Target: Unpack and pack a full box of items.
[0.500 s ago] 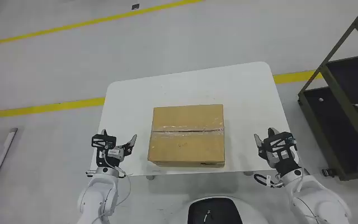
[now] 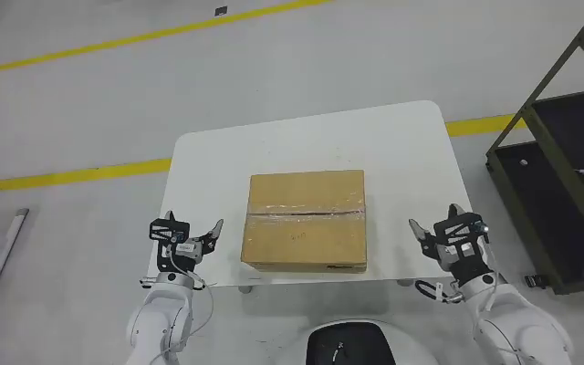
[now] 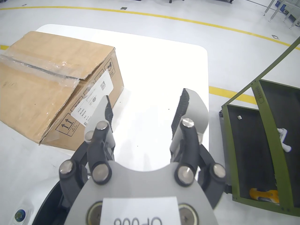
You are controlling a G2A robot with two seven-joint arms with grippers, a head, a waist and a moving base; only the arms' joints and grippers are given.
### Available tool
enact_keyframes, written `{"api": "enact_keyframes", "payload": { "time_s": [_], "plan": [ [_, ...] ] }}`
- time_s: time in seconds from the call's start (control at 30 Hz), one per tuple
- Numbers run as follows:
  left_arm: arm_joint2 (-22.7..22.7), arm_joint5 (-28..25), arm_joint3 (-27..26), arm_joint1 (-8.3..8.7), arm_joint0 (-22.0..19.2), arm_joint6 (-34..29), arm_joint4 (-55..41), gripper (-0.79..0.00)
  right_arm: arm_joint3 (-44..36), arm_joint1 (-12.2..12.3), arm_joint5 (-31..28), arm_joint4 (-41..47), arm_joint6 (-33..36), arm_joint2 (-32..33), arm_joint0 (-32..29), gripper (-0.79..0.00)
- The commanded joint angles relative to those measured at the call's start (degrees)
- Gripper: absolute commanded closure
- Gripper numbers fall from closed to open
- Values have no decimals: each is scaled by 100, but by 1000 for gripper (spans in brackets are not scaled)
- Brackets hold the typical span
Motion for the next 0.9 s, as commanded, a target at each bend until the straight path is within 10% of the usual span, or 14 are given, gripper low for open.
{"api": "enact_keyframes", "payload": {
  "time_s": [0.0,0.1,0.2,0.87],
  "plan": [
    [0,0,0,0,0,0,0,-785,17,-2,33,67,5,8,38,-785],
    [0,0,0,0,0,0,0,-785,102,-16,127,390,-13,21,153,-785],
    [0,0,0,0,0,0,0,-785,298,-32,242,778,0,61,326,0],
    [0,0,0,0,0,0,0,-785,1710,-132,49,2876,159,-510,1303,0]
  ]
}}
